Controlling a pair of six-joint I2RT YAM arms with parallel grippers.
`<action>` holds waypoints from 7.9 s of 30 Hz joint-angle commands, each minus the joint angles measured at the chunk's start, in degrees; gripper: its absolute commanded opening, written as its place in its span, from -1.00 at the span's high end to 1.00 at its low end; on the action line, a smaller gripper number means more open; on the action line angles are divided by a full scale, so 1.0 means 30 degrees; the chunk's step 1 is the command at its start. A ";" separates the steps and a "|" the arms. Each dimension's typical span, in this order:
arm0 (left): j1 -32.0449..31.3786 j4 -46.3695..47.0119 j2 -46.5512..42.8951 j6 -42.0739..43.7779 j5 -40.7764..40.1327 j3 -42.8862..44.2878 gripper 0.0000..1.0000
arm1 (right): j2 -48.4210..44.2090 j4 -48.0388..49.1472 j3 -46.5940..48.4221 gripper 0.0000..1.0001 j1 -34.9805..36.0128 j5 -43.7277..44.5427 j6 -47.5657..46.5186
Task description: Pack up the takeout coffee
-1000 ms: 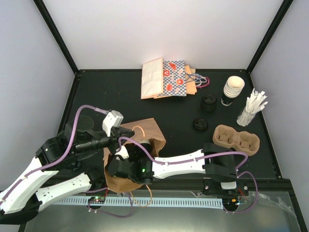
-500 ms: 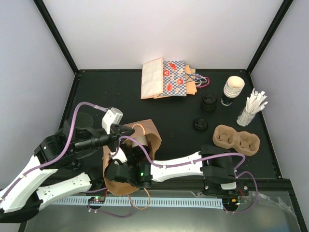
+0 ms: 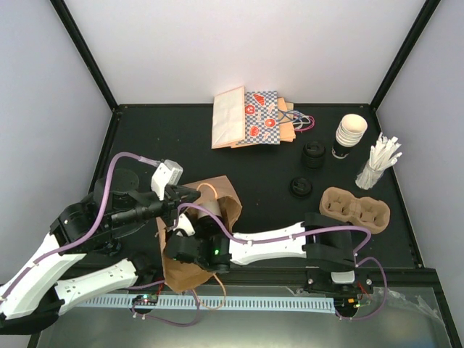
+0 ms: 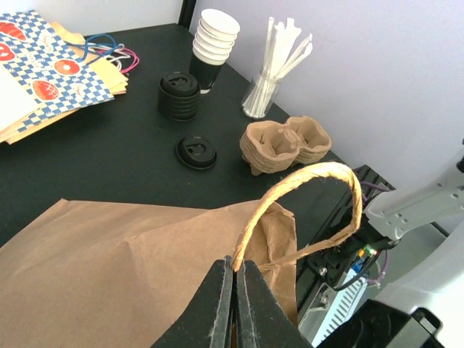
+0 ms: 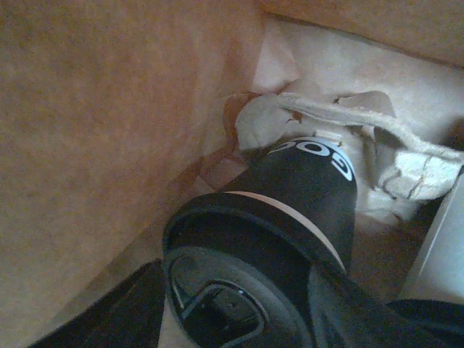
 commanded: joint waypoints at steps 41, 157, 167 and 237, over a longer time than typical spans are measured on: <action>-0.0204 0.0569 -0.1488 -0.1498 0.1882 -0.0798 0.97 | -0.3210 -0.2801 -0.0424 -1.00 -0.0376 -0.2866 -0.3924; 1.0381 0.0830 0.3207 -0.2585 0.9119 0.2322 0.97 | -0.5301 -1.7202 0.4596 -0.57 -0.4605 -0.7141 -0.8503; 1.4771 -0.0071 0.4519 0.0182 1.0860 0.1787 0.97 | -0.1941 -2.0341 1.3328 -0.56 -0.5445 -0.6794 -1.0058; 1.6144 0.2453 -0.7127 0.1966 -0.3900 -0.6649 -0.98 | -0.8916 -1.4568 0.1699 0.07 -3.0320 -0.0862 -0.1756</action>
